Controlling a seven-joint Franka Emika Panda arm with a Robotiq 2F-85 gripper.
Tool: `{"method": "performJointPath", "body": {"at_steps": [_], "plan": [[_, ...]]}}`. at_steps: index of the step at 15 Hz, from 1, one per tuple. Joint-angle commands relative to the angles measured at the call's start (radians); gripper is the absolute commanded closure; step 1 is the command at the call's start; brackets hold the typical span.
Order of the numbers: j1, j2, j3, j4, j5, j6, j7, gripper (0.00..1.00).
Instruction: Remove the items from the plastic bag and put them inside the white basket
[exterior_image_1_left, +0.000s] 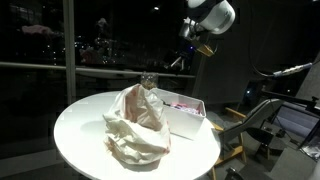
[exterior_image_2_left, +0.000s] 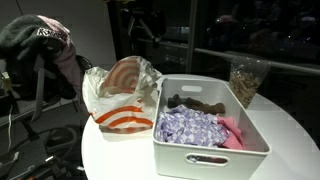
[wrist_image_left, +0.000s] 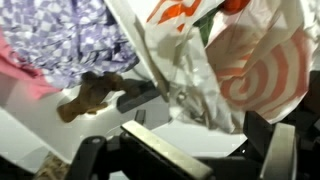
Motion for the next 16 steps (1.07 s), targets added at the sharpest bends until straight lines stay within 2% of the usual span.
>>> {"method": "performJointPath", "body": {"at_steps": [1, 4, 11, 15, 16], "plan": [[0.038, 0.047, 0.025, -0.007, 0.062, -0.116, -0.081, 0.00], [0.057, 0.119, 0.055, 0.004, 0.082, -0.212, -0.135, 0.00], [0.071, 0.279, 0.135, 0.030, 0.062, -0.161, -0.201, 0.00], [0.058, 0.354, 0.152, 0.034, 0.046, -0.065, -0.231, 0.00], [0.060, 0.377, 0.146, 0.024, 0.003, 0.021, -0.224, 0.00]]}}
